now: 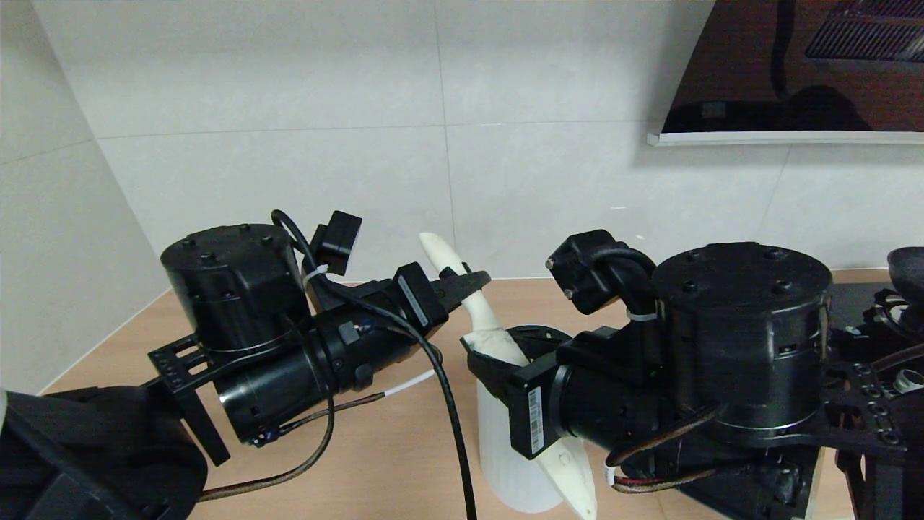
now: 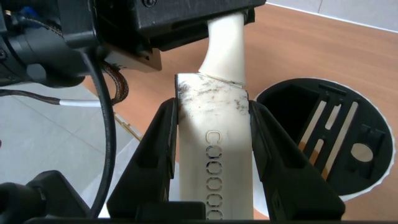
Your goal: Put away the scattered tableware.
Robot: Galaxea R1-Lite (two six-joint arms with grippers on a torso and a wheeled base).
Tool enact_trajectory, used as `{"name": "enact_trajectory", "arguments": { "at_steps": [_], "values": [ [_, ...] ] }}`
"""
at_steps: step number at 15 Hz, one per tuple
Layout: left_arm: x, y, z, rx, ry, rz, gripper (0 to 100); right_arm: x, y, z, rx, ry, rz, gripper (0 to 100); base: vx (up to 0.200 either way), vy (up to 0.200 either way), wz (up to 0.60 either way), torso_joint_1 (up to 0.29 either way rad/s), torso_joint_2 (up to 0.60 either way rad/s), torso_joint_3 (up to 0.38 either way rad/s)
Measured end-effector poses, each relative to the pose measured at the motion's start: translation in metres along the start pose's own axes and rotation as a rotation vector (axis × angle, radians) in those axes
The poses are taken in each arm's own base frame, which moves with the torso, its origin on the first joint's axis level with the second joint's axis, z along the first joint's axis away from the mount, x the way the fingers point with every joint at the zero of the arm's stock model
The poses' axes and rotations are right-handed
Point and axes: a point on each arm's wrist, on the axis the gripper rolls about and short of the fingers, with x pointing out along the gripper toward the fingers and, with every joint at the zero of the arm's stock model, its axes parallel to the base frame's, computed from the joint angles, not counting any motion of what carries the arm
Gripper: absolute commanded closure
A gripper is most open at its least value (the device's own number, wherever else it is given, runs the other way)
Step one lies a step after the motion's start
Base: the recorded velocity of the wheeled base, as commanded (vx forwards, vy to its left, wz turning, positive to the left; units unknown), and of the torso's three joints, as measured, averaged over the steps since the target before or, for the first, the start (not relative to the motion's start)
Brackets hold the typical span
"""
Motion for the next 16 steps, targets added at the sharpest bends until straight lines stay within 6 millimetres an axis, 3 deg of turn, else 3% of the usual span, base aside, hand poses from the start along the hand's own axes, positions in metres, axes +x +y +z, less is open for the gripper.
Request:
{"name": "enact_trajectory", "arguments": {
  "at_steps": [7,11,16],
  "values": [
    [-0.001,-0.004,0.000,0.004,0.000,-0.003,100,-0.006,-0.005,0.007,0.007,-0.023,-0.016,0,0.000,0.000,0.00,0.000,0.00,0.000],
    [0.003,-0.006,0.005,0.006,-0.029,0.132,100,-0.012,-0.036,0.030,0.012,-0.095,-0.103,0,0.000,0.000,0.00,0.000,0.00,0.000],
    [-0.008,-0.043,0.036,0.061,-0.140,0.286,100,-0.017,-0.060,0.046,0.024,-0.147,-0.178,0,0.000,0.000,0.00,0.000,0.00,0.000]
  ]
}}
